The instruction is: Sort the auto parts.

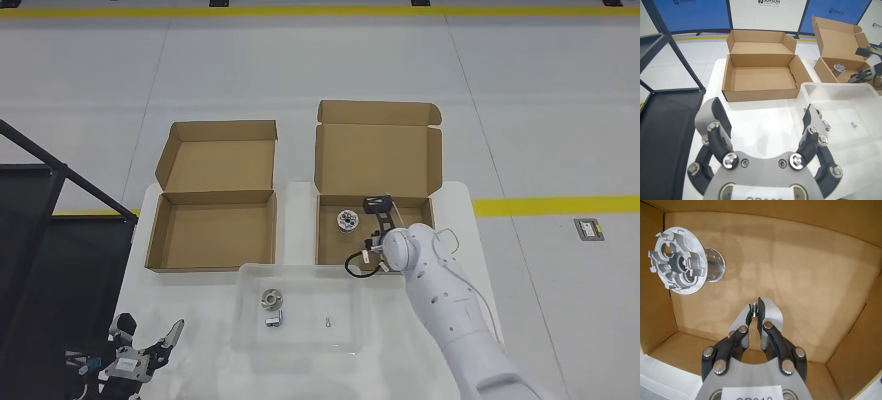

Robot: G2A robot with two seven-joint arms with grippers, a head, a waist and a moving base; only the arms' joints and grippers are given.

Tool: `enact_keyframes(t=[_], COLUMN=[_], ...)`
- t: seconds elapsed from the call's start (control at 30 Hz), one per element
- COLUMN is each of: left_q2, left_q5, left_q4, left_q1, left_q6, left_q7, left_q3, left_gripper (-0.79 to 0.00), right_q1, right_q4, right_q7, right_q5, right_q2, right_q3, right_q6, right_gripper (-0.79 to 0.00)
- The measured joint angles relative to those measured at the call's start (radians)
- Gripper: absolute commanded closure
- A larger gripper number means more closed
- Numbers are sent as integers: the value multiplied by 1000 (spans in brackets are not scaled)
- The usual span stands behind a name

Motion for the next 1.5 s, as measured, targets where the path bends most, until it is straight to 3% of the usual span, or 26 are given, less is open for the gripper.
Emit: enact_keyframes(t=[0.4, 0.6, 0.8, 1.0, 1.07, 1.1, 1.23, 1.3, 1.5], left_q2=[0, 0, 0, 0, 0, 0, 0, 0, 0], left_q5=[0, 0, 0, 0, 0, 0, 0, 0, 0], left_q4=[0, 0, 0, 0, 0, 0, 0, 0, 0], left_q1=[0, 0, 0, 0, 0, 0, 0, 0, 0], left_q6=[0, 0, 0, 0, 0, 0, 0, 0, 0], left_q7=[0, 0, 0, 0, 0, 0, 0, 0, 0], left_q3=[0, 0, 0, 0, 0, 0, 0, 0, 0], left_gripper=[-785, -785, -785, -785, -785, -785, -785, -785, -785], right_q1=[-13, -49, -152, -318, -371, -392, -470, -494, -535], right_q4=[-26, -105, -332, -654, -756, -796, -965, -1017, -1082], right_q7=[-1, -4, 34, 112, 156, 180, 282, 322, 428], right_q5=[9, 18, 17, 33, 51, 58, 71, 67, 79], right_q2=[8, 17, 36, 56, 61, 63, 66, 67, 64], right_q3=[-1, 11, 29, 42, 35, 30, -21, -50, -144], right_q6=[7, -3, -52, -141, -192, -209, -206, -219, -189], right_gripper=[-179, -169, -172, -191, -197, -160, -175, -203, -182])
